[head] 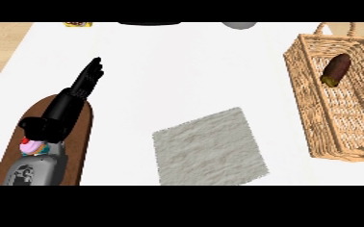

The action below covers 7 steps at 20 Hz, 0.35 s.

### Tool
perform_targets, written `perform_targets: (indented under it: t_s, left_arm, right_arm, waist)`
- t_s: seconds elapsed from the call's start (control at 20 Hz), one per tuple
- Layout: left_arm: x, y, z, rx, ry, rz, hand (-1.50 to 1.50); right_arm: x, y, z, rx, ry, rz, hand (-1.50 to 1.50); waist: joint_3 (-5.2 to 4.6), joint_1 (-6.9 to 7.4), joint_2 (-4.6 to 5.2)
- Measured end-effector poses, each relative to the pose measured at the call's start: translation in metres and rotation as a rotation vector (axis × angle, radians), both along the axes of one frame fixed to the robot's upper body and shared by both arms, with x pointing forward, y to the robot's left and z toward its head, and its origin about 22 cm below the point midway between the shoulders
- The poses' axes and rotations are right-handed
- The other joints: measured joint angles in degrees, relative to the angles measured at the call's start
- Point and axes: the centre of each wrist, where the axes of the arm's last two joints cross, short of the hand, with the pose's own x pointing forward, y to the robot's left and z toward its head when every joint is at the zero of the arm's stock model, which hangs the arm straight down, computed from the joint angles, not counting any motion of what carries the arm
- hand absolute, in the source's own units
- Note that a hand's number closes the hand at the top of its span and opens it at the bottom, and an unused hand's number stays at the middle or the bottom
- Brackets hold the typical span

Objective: Pick the sweet potato from the placemat and place it in the basket

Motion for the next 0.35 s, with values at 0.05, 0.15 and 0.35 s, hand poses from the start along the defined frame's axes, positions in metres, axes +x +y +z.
perform_targets:
  t_s: [0.05, 0.15, 0.35]
  left_arm:
    - [-0.001, -0.001, 0.001, -0.002, -0.001, -0.002, 0.0]
    - [-0.002, 0.004, 0.004, -0.003, 0.001, 0.0, 0.0]
    - [-0.003, 0.01, 0.002, -0.002, 0.003, 0.003, 0.0]
  right_arm:
    - [0.0, -0.004, 0.001, 0.021, -0.011, 0.003, -1.5]
    - [-0.003, -0.009, 0.011, 0.073, -0.023, 0.01, -1.5]
    - [-0.011, -0.028, 0.026, 0.202, -0.026, -0.014, -1.5]
  waist:
    - [0.0, 0.04, 0.0]
    - [0.01, -0.08, -0.05]
    - [-0.01, -0.15, -0.03]
